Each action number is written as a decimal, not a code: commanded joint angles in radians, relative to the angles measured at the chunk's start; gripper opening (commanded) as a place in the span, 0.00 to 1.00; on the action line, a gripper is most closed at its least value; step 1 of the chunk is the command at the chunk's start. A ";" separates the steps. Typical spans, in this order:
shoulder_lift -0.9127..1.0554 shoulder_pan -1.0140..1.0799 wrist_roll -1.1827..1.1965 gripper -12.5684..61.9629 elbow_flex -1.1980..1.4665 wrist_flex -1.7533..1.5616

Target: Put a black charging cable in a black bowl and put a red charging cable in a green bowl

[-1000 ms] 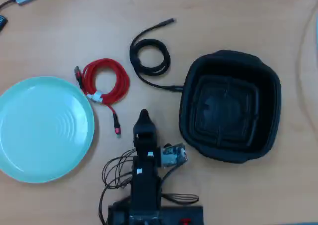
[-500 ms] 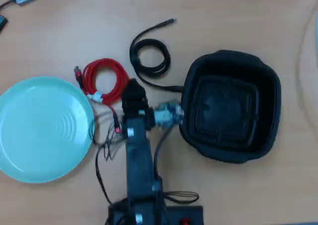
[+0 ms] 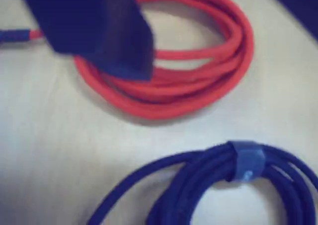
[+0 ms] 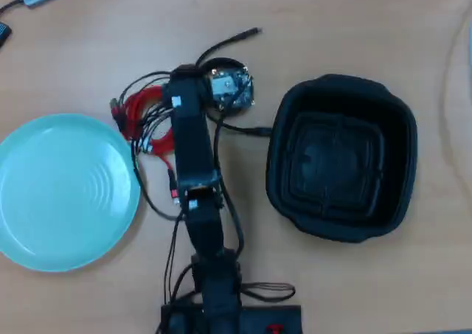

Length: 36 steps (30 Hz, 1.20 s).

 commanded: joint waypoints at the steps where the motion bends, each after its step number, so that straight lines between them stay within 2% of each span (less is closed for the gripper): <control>1: -0.040 0.026 0.086 0.73 -0.114 0.064; 13: -0.184 0.086 0.393 0.72 -0.097 0.067; 29: -0.296 0.055 0.410 0.71 -0.110 0.034; 32: -0.296 0.057 0.408 0.61 -0.110 0.034; 34: -0.296 0.060 0.410 0.48 -0.110 0.034; 36: -0.296 0.061 0.411 0.32 -0.110 0.034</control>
